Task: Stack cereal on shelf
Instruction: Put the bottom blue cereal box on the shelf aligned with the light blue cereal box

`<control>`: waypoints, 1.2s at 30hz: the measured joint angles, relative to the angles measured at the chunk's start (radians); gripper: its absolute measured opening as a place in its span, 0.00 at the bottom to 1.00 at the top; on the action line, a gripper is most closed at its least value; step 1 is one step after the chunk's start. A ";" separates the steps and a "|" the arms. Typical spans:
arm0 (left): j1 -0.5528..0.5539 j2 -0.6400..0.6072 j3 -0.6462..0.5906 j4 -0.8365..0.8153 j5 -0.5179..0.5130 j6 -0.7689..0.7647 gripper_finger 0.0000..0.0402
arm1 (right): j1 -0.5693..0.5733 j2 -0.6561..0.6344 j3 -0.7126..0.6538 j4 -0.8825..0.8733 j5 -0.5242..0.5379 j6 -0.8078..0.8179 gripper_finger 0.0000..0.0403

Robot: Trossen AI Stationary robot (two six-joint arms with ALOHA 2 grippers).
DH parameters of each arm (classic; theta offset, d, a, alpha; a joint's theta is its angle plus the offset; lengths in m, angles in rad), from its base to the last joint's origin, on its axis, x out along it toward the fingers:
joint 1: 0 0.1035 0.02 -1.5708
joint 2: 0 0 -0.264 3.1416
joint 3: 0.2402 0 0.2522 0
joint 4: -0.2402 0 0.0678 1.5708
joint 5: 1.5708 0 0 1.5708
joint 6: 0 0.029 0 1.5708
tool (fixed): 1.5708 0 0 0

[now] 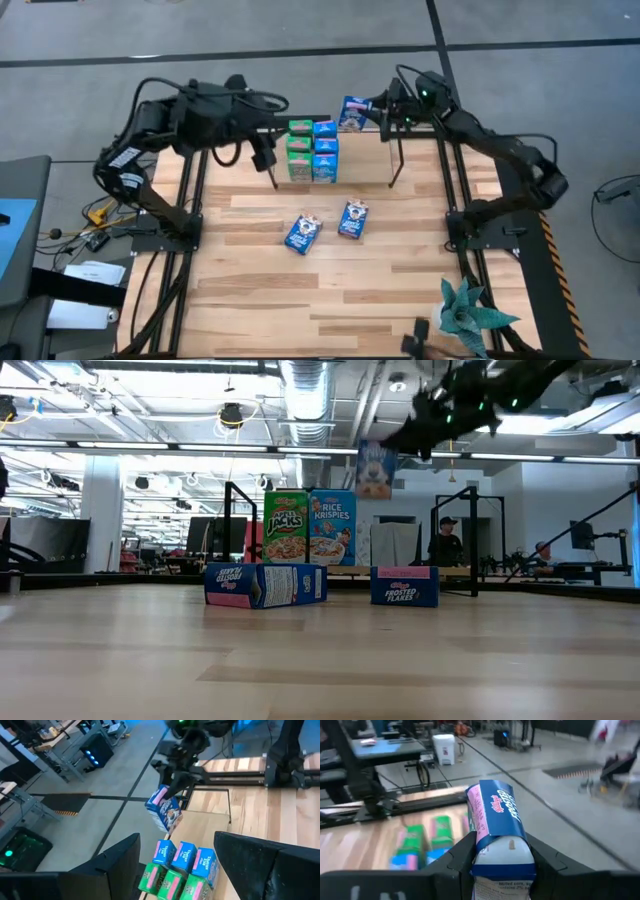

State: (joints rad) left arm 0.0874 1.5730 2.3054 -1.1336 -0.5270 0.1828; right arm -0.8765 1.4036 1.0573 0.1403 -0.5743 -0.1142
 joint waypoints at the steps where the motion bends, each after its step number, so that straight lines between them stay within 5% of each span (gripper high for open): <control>1: 0.013 0.000 0.000 -0.001 0.013 0.014 0.61 | -0.016 0.027 0.000 0.008 -0.008 0.015 0.39; 19: 0.209 0.001 0.000 0.000 0.303 0.079 0.61 | -0.090 0.289 0.000 0.076 -0.107 0.015 0.39; 36: 0.218 0.002 0.000 -0.001 0.305 0.081 0.61 | -0.087 0.317 0.001 0.040 -0.161 -0.172 0.40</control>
State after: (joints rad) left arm 0.3058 1.5745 2.3054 -1.1347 -0.2222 0.2641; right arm -0.9633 1.7205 1.0580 0.1803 -0.7355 -0.2859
